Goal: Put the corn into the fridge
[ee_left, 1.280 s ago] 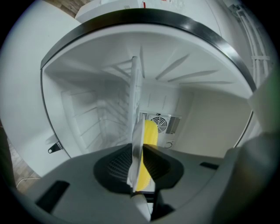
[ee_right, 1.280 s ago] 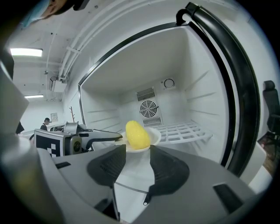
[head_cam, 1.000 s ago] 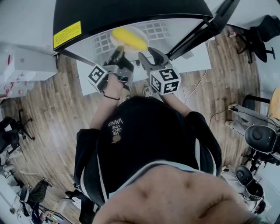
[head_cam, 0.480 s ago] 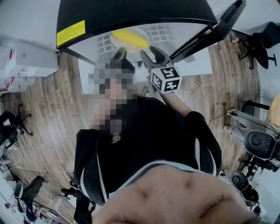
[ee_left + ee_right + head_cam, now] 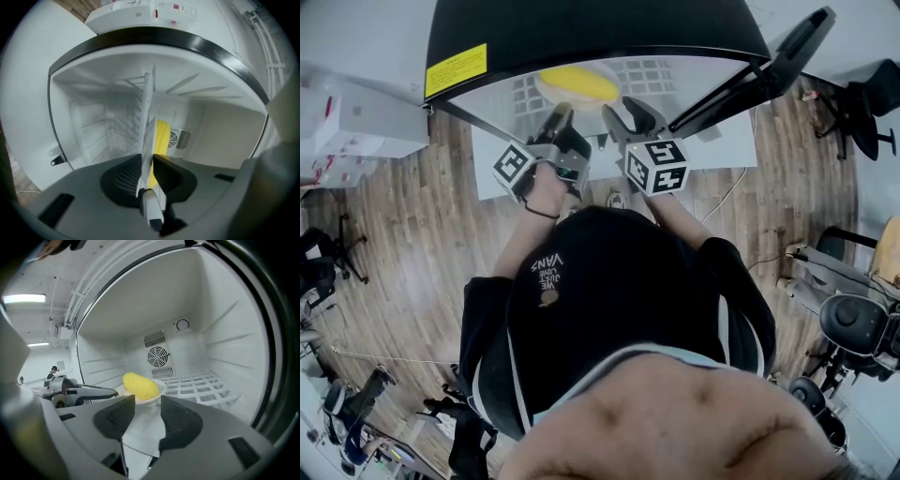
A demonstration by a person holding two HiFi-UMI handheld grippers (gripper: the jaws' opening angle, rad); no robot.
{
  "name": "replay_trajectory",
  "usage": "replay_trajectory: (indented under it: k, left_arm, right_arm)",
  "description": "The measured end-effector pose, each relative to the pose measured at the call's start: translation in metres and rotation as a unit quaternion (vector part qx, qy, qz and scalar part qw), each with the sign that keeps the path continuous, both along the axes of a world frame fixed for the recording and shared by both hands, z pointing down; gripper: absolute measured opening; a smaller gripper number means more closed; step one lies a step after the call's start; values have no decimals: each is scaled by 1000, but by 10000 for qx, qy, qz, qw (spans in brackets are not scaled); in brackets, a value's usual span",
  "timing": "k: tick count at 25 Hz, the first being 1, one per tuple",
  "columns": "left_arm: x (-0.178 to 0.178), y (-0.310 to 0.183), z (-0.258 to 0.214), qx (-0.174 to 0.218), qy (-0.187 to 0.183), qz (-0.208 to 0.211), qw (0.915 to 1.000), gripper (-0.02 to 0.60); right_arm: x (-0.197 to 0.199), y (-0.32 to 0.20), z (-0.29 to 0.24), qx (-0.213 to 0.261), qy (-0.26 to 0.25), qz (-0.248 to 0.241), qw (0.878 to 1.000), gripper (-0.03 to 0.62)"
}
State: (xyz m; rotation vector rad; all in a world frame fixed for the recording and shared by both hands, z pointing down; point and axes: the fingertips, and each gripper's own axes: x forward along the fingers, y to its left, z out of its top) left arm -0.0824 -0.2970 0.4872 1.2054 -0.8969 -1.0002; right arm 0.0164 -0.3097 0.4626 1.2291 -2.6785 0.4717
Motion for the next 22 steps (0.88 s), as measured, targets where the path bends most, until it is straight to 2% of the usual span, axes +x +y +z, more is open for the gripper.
replay_trajectory:
  k: [22]
  left_arm:
    - [-4,0,-4,70,76,-259,9996,63]
  right_arm:
    - [-14,-27,-2,66,46,-323,9994,173]
